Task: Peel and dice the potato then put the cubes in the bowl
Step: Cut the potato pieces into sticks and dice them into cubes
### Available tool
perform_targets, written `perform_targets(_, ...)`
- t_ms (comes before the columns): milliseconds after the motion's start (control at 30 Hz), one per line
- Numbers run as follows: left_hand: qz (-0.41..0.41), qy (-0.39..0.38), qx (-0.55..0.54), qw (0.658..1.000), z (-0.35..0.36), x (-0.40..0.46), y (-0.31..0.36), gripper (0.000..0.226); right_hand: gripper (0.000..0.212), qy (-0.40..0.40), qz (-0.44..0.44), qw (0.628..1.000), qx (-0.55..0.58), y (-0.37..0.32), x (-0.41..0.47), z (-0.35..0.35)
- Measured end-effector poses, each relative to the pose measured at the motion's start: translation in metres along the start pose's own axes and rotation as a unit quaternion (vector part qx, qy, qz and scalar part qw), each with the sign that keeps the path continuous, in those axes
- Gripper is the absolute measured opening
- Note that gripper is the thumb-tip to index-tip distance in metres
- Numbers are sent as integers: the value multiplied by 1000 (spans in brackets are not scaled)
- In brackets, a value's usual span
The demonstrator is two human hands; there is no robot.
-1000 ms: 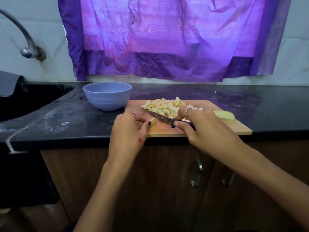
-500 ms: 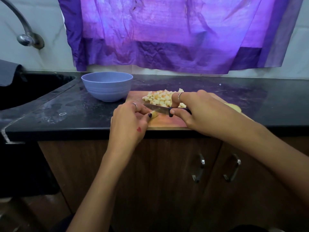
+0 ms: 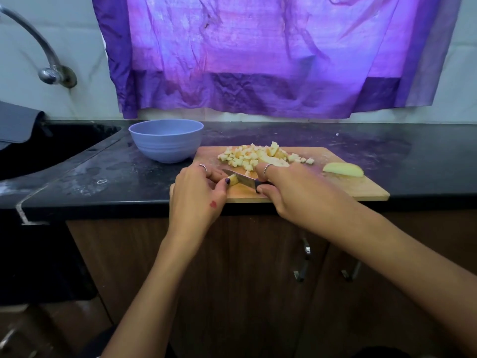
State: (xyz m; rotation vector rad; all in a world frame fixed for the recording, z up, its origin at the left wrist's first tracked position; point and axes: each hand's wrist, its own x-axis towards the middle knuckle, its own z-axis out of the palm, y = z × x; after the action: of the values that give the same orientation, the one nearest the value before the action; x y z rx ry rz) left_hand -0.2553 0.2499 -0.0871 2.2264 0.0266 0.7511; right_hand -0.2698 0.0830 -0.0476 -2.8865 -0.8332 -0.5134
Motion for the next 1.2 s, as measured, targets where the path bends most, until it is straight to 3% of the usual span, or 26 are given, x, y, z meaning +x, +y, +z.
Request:
perform_targets(133, -15, -21, -9, 1000, -2, 2, -1, 12, 2, -6, 17, 1000, 14, 9, -16, -8)
perform_targets(333, -22, -33, -11, 999, -5, 2, 0, 17, 9, 98, 3, 993, 66, 2, -19, 4)
perform_targets(433, -24, -39, -10, 999, -6, 3, -1, 12, 3, 79, 9, 992, 94, -1, -15, 9)
perform_targets(700, -14, -45, -9, 999, -6, 4, -2, 9, 12, 51, -4, 997, 61, 0, -7, 2)
perform_targets(833, -9, -48, -11, 999, -8, 4, 1, 28, 15, 25, -13, 997, 71, 5, 10, -2)
perform_targets(1000, -6, -51, -10, 999, -6, 5, -2, 13, 11, 15, -17, 995, 100, 7, 24, 1)
perform_targets(1200, -10, -27, -7, 1000, -3, 2, 1, 18, 11, 23, -11, 995, 94, 4, 18, 7)
